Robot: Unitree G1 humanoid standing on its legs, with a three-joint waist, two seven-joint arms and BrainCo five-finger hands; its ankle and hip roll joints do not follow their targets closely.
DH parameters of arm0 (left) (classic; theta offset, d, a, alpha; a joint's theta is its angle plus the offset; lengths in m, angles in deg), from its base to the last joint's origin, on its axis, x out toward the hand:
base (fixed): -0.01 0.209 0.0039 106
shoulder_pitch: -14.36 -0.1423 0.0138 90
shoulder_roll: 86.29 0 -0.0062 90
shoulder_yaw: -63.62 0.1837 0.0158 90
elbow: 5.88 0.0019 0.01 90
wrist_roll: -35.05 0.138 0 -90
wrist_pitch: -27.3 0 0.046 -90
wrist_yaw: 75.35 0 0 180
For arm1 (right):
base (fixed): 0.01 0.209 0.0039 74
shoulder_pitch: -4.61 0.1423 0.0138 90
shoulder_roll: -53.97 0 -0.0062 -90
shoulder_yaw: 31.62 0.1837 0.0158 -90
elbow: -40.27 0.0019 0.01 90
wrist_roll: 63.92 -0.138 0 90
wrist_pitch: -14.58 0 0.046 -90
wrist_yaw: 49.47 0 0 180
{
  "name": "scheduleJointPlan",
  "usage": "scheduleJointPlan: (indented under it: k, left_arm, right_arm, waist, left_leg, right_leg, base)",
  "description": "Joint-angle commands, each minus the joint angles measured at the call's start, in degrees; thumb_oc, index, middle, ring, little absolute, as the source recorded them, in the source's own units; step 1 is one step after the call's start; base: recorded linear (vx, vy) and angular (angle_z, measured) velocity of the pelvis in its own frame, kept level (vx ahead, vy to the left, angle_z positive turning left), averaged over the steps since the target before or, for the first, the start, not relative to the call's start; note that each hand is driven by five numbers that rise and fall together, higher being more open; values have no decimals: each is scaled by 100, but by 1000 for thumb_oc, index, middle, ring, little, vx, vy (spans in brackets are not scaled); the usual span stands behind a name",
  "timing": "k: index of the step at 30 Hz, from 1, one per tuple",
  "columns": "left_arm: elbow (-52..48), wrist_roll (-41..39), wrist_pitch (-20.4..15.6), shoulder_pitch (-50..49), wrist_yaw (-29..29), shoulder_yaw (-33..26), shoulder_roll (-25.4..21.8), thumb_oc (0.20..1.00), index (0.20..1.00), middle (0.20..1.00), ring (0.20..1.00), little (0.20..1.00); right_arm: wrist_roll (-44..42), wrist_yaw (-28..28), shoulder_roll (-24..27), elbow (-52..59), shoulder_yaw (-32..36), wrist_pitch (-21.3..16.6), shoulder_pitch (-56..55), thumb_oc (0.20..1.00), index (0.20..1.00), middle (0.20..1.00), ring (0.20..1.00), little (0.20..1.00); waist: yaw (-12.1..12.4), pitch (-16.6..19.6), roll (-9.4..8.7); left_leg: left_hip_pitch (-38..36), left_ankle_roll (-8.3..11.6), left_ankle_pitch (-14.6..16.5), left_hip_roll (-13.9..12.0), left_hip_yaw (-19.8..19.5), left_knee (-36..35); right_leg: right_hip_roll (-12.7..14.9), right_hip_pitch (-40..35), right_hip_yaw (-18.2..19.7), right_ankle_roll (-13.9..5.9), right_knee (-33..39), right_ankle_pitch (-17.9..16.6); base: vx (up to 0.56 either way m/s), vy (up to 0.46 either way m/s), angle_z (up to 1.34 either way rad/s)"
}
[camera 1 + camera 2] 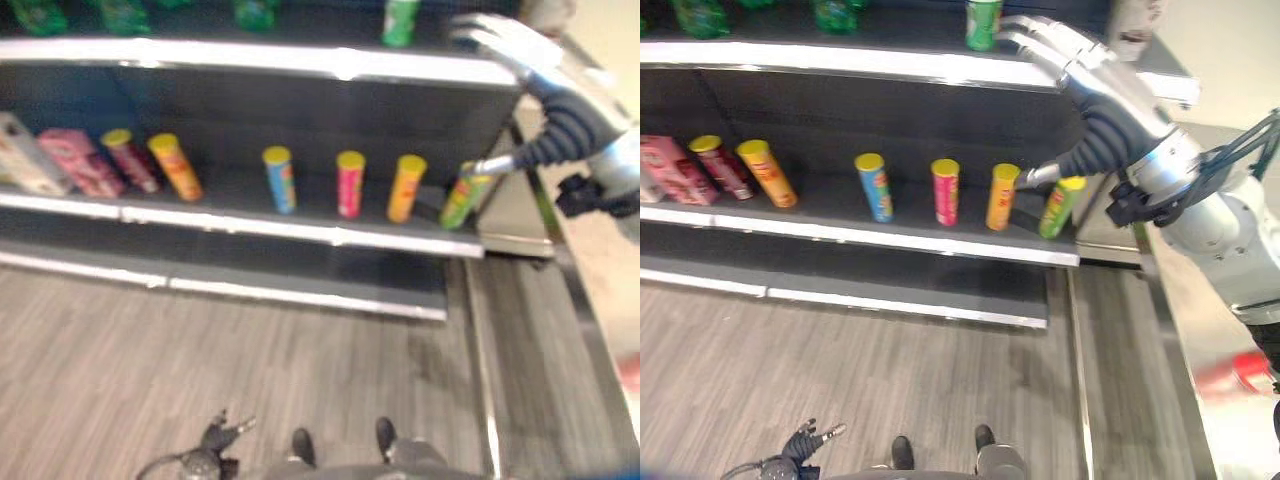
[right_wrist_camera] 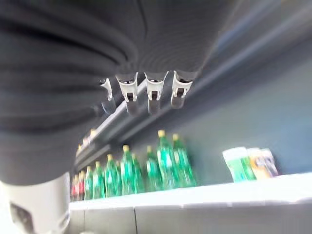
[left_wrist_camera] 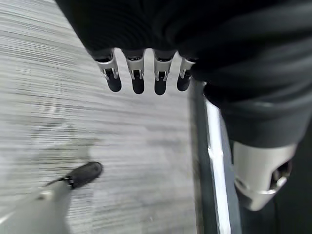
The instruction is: Put the goods on the table back onto the shelves and tidy them up.
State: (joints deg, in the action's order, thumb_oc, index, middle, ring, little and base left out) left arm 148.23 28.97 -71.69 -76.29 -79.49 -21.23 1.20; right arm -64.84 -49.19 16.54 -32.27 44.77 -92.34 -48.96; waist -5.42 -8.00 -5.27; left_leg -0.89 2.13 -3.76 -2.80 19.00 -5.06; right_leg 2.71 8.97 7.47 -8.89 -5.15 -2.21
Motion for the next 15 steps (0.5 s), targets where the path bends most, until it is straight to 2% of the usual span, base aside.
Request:
scheduleJointPlan:
  k: [1,2,3,4,8,10,11,12,13,15]
  left_arm:
    - [-112,302,-216,225,93,162,-430,1000,1000,1000,1000,1000]
    - [-112,302,-216,225,93,153,-426,1000,1000,1000,1000,1000]
    - [-110,353,-215,203,87,121,-473,1000,1000,1000,1000,1000]
    - [-110,353,-215,203,87,114,-471,1000,1000,1000,1000,1000]
    - [-131,390,-210,179,97,113,-438,1000,1000,1000,1000,1000]
    - [-142,386,-215,162,93,97,-420,1000,1000,1000,1000,1000]
    - [-172,364,-211,97,88,49,-369,1000,1000,1000,1000,1000]
    - [-175,364,-210,102,87,78,-392,1000,1000,1000,1000,1000]
    - [-182,367,-205,49,86,20,-334,1000,1000,1000,1000,1000]
    - [-208,356,-190,-27,90,-28,-321,1000,1000,1000,1000,1000]
  right_arm:
    - [-626,20,275,-4,-185,-176,585,1000,1000,1000,1000,1000]
    - [-627,22,273,-16,-215,-178,620,1000,1000,1000,1000,1000]
    - [-836,-38,382,-72,-315,-206,789,1000,1000,1000,1000,1000]
    - [-838,-37,379,-83,-340,-209,817,1000,1000,1000,1000,1000]
    - [-936,191,684,-688,-315,-153,973,1000,1000,1000,1000,1000]
    - [-1004,347,798,-999,30,-124,779,1000,1000,1000,1000,1000]
    - [-1068,538,830,-1248,438,-124,533,1000,1000,1000,1000,1000]
    - [-1065,534,829,-1212,577,-124,386,1000,1000,1000,1000,1000]
    - [-1107,656,806,-1354,860,-117,223,1000,1000,1000,1000,1000]
    - [-1184,793,670,-1443,1760,-109,-553,1000,1000,1000,1000,1000]
  waist:
    - [84,14,-2]
    - [83,26,-8]
    - [93,93,-15]
    - [95,110,-21]
    - [109,309,-71]
    - [146,413,-124]
    - [166,487,-92]
    - [194,479,-112]
    - [180,509,-93]
    - [227,551,-140]
  left_leg:
    - [-454,162,720,39,-304,6]
    - [-433,160,705,48,-293,6]
    - [-434,163,706,-38,-60,6]
    - [-410,162,690,-31,-48,6]
    - [-319,184,647,-238,398,6]
    - [-264,206,606,-335,619,6]
    - [-295,255,719,-416,750,14]
    - [-305,256,726,-419,746,16]
    - [-298,274,717,-458,882,22]
    - [-293,293,702,-502,1067,38]
  right_leg:
    - [353,274,-774,-569,132,-320]
    - [359,298,-760,-568,135,-336]
    - [491,175,-980,-533,57,-250]
    - [495,201,-965,-532,66,-270]
    - [829,-80,-1328,-561,-37,-343]
    - [1010,-250,-1579,-600,-14,-519]
    - [1164,-395,-1934,-611,-11,-543]
    - [1162,-410,-1939,-611,-8,-541]
    - [1267,-466,-2184,-611,-8,-614]
    - [1396,-579,-2603,-611,3,-763]
  base:
    - [-91,64,-95]
    - [-142,57,-76]
    - [-74,-12,-70]
    - [-104,-24,-119]
    - [-71,-51,-86]
    - [-40,-93,-45]
    - [1,-72,-64]
    - [5,-79,-86]
    - [-34,-74,-126]
    - [-56,-128,-79]
